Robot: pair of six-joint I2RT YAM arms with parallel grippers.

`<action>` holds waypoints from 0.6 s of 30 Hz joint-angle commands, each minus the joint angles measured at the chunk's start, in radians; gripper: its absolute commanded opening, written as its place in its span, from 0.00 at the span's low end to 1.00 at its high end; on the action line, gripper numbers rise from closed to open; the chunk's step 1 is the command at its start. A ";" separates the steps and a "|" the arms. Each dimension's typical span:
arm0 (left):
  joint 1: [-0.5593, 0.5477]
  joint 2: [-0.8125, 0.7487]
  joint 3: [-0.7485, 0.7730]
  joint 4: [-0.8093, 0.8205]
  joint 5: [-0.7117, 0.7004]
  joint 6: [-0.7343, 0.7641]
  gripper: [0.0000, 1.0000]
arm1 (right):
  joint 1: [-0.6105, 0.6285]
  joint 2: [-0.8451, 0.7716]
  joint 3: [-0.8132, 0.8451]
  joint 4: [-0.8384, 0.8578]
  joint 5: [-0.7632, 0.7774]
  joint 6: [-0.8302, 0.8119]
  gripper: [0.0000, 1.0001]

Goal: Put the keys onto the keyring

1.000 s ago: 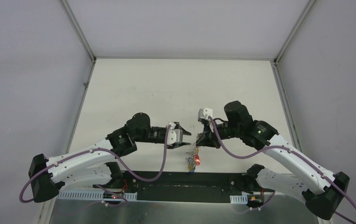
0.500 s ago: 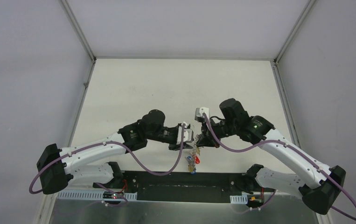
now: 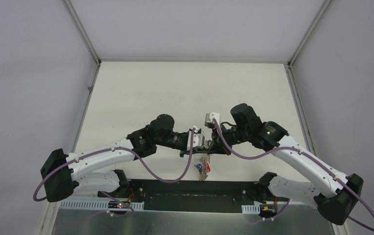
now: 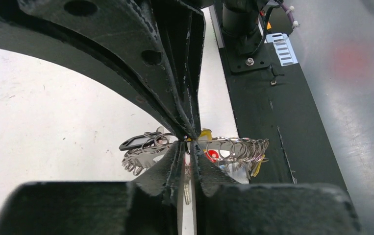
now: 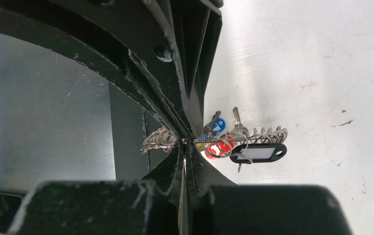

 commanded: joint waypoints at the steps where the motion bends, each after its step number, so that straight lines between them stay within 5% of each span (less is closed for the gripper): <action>1: -0.006 0.009 0.026 0.062 0.034 -0.012 0.02 | 0.002 -0.019 0.052 0.037 0.001 0.004 0.00; 6: -0.007 -0.001 0.022 0.049 -0.005 -0.011 0.00 | 0.002 -0.032 0.049 0.039 0.036 0.005 0.02; 8: -0.007 -0.007 0.016 0.055 -0.027 -0.021 0.00 | 0.002 -0.042 0.044 0.040 0.055 0.009 0.10; 12: -0.007 -0.027 -0.007 0.094 -0.083 -0.050 0.00 | 0.002 -0.077 0.020 0.068 0.091 0.031 0.43; 18: -0.007 -0.085 -0.101 0.295 -0.138 -0.104 0.00 | 0.002 -0.159 -0.052 0.142 0.126 0.061 0.51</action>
